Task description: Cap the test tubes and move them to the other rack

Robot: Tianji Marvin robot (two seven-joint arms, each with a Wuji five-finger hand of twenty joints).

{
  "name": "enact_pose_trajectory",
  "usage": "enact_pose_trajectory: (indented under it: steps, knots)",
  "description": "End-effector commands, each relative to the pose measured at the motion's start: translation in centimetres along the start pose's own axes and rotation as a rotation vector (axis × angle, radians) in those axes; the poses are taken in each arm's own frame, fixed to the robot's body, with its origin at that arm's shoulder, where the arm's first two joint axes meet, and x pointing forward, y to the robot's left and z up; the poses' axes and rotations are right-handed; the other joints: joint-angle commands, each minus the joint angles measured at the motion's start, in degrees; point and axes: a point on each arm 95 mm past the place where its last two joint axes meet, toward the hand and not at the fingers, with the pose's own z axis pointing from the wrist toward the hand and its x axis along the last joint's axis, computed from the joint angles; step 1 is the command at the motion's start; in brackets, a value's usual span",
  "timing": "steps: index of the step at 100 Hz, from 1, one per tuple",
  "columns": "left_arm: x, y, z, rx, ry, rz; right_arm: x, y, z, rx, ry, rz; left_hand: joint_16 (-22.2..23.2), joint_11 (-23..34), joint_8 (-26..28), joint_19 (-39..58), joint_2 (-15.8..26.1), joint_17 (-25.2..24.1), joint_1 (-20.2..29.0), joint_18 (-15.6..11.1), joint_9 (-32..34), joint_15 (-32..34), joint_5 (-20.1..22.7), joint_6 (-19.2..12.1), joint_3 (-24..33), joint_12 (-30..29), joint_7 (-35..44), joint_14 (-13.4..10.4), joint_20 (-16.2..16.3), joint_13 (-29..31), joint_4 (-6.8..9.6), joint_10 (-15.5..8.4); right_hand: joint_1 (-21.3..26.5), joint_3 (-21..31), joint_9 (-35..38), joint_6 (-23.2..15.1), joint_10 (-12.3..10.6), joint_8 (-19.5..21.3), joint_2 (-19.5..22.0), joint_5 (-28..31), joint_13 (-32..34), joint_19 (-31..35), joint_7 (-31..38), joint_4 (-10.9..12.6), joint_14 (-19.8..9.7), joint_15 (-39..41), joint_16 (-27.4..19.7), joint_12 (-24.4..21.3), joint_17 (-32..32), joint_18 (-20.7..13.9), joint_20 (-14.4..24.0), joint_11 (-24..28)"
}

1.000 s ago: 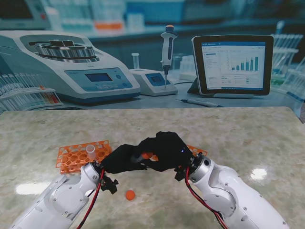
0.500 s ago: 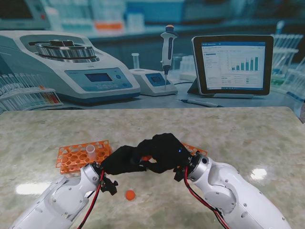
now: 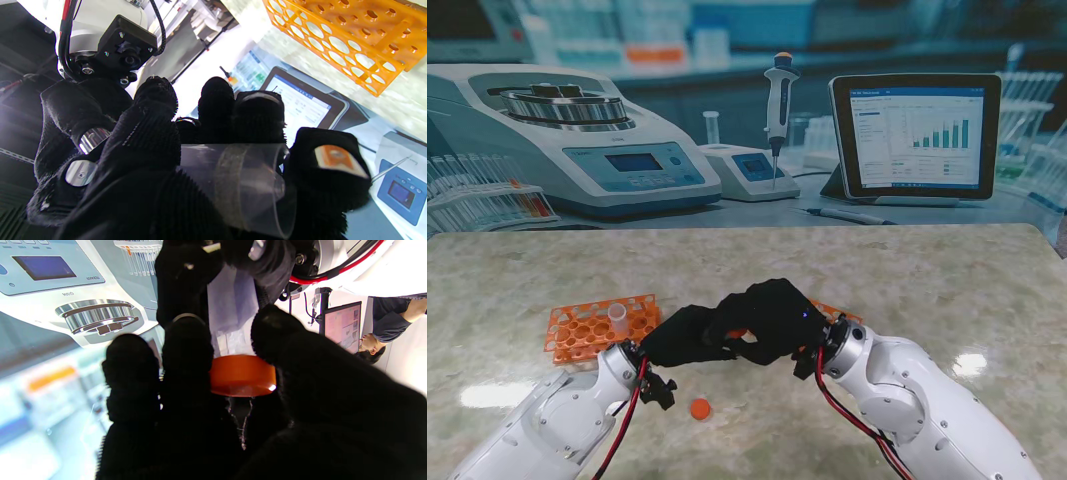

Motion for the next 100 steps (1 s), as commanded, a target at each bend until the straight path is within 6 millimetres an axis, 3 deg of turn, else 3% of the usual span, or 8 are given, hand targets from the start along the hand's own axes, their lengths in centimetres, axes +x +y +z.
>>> enact_pose_trajectory:
  steps: [1,25,53,100]
  knots:
    - [1.2,-0.7,0.9,0.020,0.045,0.002,0.2,-1.1,-0.5,0.035,-0.005,0.017,-0.1,-1.2,-1.0,-0.4,2.1,0.4,0.1,1.8,-1.7,-1.3,-4.3,-10.7,0.7,-0.2,-0.7,-0.1,-2.4,-1.2,-1.98,-2.7,6.1,13.2,11.9,-1.0,-11.4,1.5,4.1,2.9,1.3,2.5,2.0,5.8,-1.1,2.3,0.0,-1.4,1.4,-2.4,1.1,8.8]
    - [1.1,-0.8,0.9,0.002,0.037,0.002,0.5,-0.7,-0.4,0.011,0.013,0.017,-0.3,-3.8,-4.9,-5.4,1.4,-5.2,-0.8,2.8,-5.0,-5.5,-6.7,-11.2,0.2,-1.0,-3.8,0.3,-2.9,-4.7,-2.29,-2.5,6.1,13.3,12.0,-1.1,-11.4,1.6,4.1,3.1,1.3,2.3,2.1,5.7,-1.0,2.4,-0.5,-1.4,1.3,-2.2,0.9,8.8]
    - [0.9,-0.8,0.9,-0.021,0.030,0.002,0.6,-0.3,-0.5,-0.001,0.023,0.021,-0.7,-8.5,-9.6,-13.2,1.3,-13.0,-1.2,4.4,-8.4,-12.9,-8.8,-11.6,-0.7,-3.1,-7.4,1.4,0.9,-8.7,-2.27,-1.7,6.1,13.5,12.0,-1.2,-11.4,1.7,4.1,3.1,1.3,2.4,2.2,5.8,-1.0,2.6,-0.7,-1.3,1.3,-2.0,0.9,9.0]
    - [0.5,-0.9,1.0,-0.049,0.000,0.001,1.2,0.6,-0.5,-0.027,0.041,0.014,-1.0,-9.9,-11.0,-15.6,1.3,-15.7,-0.9,4.7,-9.7,-15.4,-9.1,-11.8,-1.0,-3.8,-8.3,1.5,2.4,-10.2,-2.24,-1.6,6.0,13.5,12.0,-1.3,-11.4,1.9,4.3,3.1,1.2,2.3,2.3,5.9,-1.0,2.7,-0.7,-1.1,1.2,-1.9,1.1,9.1]
